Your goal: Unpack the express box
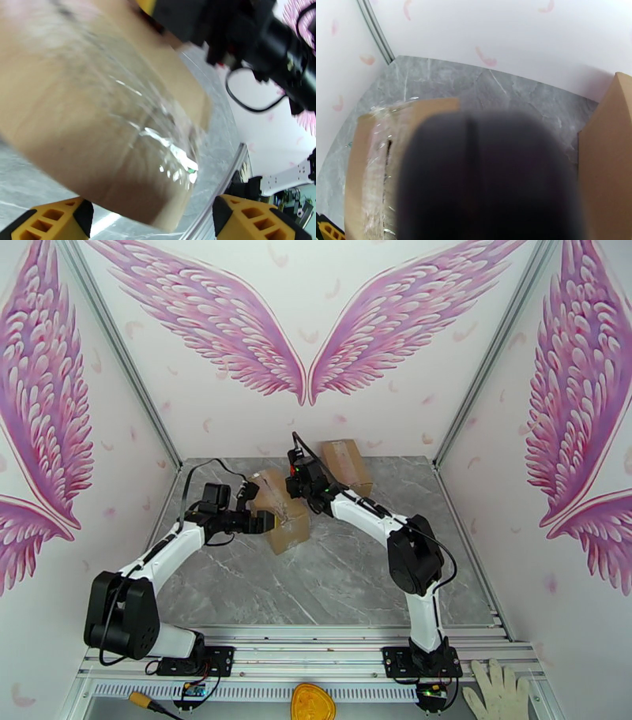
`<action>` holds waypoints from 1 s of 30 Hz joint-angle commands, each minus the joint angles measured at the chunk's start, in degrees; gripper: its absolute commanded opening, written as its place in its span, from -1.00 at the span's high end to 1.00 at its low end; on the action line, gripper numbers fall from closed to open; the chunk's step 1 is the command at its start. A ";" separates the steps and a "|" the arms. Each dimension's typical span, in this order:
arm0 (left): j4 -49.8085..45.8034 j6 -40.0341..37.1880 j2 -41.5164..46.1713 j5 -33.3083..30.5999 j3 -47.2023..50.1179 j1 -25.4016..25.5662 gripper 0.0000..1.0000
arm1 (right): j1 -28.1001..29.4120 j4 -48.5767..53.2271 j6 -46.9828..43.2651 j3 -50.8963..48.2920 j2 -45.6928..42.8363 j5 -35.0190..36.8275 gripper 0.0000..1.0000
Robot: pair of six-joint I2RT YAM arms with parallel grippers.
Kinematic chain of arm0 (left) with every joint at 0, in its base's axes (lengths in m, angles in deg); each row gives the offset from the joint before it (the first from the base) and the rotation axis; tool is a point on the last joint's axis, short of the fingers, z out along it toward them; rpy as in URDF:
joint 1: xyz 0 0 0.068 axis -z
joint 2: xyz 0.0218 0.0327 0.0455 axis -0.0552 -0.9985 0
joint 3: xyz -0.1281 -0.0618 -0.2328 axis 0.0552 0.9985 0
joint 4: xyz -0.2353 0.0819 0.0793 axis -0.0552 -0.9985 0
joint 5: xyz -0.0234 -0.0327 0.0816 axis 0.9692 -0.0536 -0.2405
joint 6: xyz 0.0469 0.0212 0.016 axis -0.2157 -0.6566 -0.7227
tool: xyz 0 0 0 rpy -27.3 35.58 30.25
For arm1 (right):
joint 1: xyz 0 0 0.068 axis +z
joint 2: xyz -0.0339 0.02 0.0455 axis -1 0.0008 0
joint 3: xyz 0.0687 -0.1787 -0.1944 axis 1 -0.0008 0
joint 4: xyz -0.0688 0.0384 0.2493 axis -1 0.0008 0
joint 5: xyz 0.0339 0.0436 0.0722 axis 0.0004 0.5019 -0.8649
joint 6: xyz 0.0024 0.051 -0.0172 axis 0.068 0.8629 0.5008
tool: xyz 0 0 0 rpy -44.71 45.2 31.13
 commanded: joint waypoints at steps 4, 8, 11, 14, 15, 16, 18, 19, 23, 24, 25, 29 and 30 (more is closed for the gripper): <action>-6.25 -8.59 -7.44 2.59 -10.75 8.90 -0.72 | 0.67 -1.44 1.34 3.26 -2.03 -10.60 1.00; -13.40 -14.04 -7.31 0.00 -14.25 9.56 -0.73 | -0.54 2.28 0.53 5.38 -3.38 -7.88 0.99; -18.30 -18.97 -5.09 -3.74 -16.91 9.56 -0.74 | -1.77 3.15 1.99 5.46 -5.98 -5.63 0.99; -21.48 -25.22 -1.48 -8.45 -17.50 9.64 -0.74 | -3.38 2.44 6.77 4.41 -9.36 -4.71 0.99; -21.75 -27.35 -0.22 -9.26 -17.23 9.64 -0.74 | -3.78 1.57 8.18 3.44 -10.61 -4.70 0.99; -21.75 -29.77 1.11 -10.02 -16.56 9.63 -0.74 | -4.15 0.11 9.48 1.94 -12.06 -4.77 0.99; -21.67 -34.79 3.35 -12.00 -15.76 9.73 -0.74 | -4.80 -1.05 12.37 -0.70 -14.48 -3.69 0.99; -21.59 -36.97 4.24 -13.04 -15.74 9.73 -0.74 | -5.15 -1.38 13.79 -2.23 -15.71 -3.08 0.99; -20.32 -41.87 5.61 -15.44 -15.72 9.65 -0.74 | -6.20 -3.50 16.04 -9.20 -19.98 -1.06 0.99; -19.85 -42.47 5.50 -15.86 -15.91 9.65 -0.74 | -6.32 -3.30 16.52 -10.32 -20.79 -0.54 1.00; -19.13 -43.07 5.32 -16.19 -16.20 9.48 -0.74 | -6.49 -3.10 17.03 -11.46 -21.78 -0.35 1.00; -13.33 -50.16 5.88 -18.06 -14.38 9.47 -0.76 | -6.58 -1.71 20.54 -17.06 -27.56 1.99 1.00; -11.18 -53.80 6.52 -18.79 -12.48 9.47 -0.78 | -6.58 -0.99 21.98 -18.89 -29.52 3.26 1.00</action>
